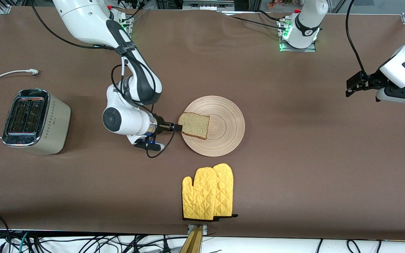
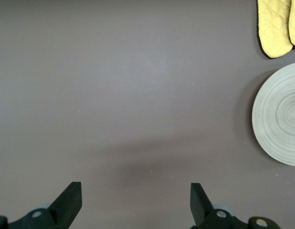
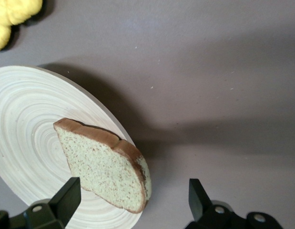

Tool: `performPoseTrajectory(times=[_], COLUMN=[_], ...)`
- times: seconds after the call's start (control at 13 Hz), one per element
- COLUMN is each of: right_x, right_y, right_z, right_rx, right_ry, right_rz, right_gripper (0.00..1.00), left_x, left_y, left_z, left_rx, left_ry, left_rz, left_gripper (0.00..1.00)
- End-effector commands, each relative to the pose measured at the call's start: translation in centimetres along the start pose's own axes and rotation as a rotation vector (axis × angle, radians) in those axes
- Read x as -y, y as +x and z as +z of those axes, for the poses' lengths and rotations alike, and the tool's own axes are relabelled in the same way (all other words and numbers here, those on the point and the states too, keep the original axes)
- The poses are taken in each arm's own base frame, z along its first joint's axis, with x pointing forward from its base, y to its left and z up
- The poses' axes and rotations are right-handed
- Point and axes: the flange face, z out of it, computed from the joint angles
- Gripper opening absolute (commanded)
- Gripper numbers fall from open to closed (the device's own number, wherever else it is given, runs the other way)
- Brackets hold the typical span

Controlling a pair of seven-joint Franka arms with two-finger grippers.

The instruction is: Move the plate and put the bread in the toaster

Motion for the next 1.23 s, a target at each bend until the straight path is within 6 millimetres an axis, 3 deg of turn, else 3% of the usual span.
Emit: performPoseTrajectory(times=[0.0, 0.54, 0.85, 1.0, 1.15], right_x=[0.5, 1.2, 1.5, 1.5, 1.5], right_y=[-0.1, -0.8, -1.2, -1.2, -1.2], right_z=[1.7, 4.7, 5.1, 5.0, 5.0], right_rx=[-0.014, -0.006, 0.000, -0.001, 0.001], right_ry=[0.008, -0.013, -0.018, -0.017, -0.021], right_rz=[0.014, -0.002, -0.011, -0.013, -0.018], right_gripper=[1.00, 0.96, 0.35, 0.14, 0.01], left_x=[-0.7, -1.1, -2.1, -1.9, -2.4], left_y=[-0.3, 0.7, 0.6, 0.6, 0.6], left_z=[-0.9, -1.1, -1.1, -1.0, -1.2], left_rx=[0.007, 0.016, 0.021, 0.023, 0.021], left_ry=[-0.014, -0.009, -0.005, -0.004, 0.044], left_rz=[-0.032, -0.026, -0.010, -0.010, 0.012], left_gripper=[1.00, 1.00, 1.00, 1.00, 1.00])
